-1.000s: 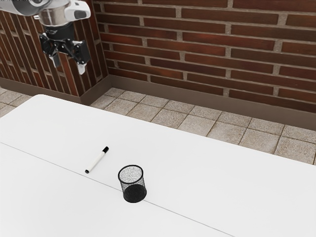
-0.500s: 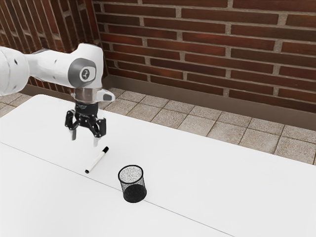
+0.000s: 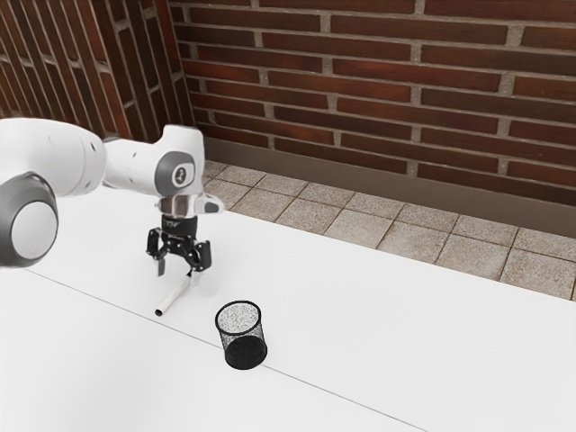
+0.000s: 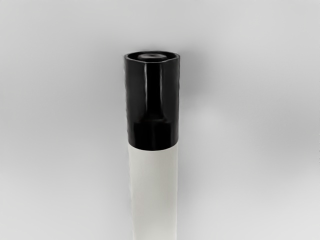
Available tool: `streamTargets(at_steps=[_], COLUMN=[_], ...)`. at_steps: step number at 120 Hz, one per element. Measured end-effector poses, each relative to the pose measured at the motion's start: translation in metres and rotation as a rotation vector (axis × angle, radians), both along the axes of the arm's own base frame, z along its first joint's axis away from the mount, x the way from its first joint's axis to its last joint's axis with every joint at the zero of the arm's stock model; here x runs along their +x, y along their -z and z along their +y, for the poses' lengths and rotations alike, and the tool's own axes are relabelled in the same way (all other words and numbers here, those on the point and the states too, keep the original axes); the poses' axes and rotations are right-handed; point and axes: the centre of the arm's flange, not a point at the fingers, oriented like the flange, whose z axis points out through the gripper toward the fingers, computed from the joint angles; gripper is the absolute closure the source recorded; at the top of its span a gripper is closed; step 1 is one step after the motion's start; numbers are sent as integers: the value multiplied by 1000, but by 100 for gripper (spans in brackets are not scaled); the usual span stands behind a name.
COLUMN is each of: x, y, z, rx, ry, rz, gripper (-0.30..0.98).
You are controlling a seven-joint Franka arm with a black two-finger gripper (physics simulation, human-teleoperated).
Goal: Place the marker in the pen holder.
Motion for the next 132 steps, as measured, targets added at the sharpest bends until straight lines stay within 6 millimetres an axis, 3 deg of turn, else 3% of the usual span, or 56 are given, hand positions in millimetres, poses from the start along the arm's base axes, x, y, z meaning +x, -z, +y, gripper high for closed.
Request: streamTargets(at_steps=[24,48,82,109,132], x=[3,16,14,15,15], y=[9,15,20,15,15], z=[23,14,16,17,17], rx=[-28,-52,-78,-78,-79], ry=[-5,38,51,64,72], rz=[-18,-39,-42,-51,-51], gripper=[0,0,0,50,69])
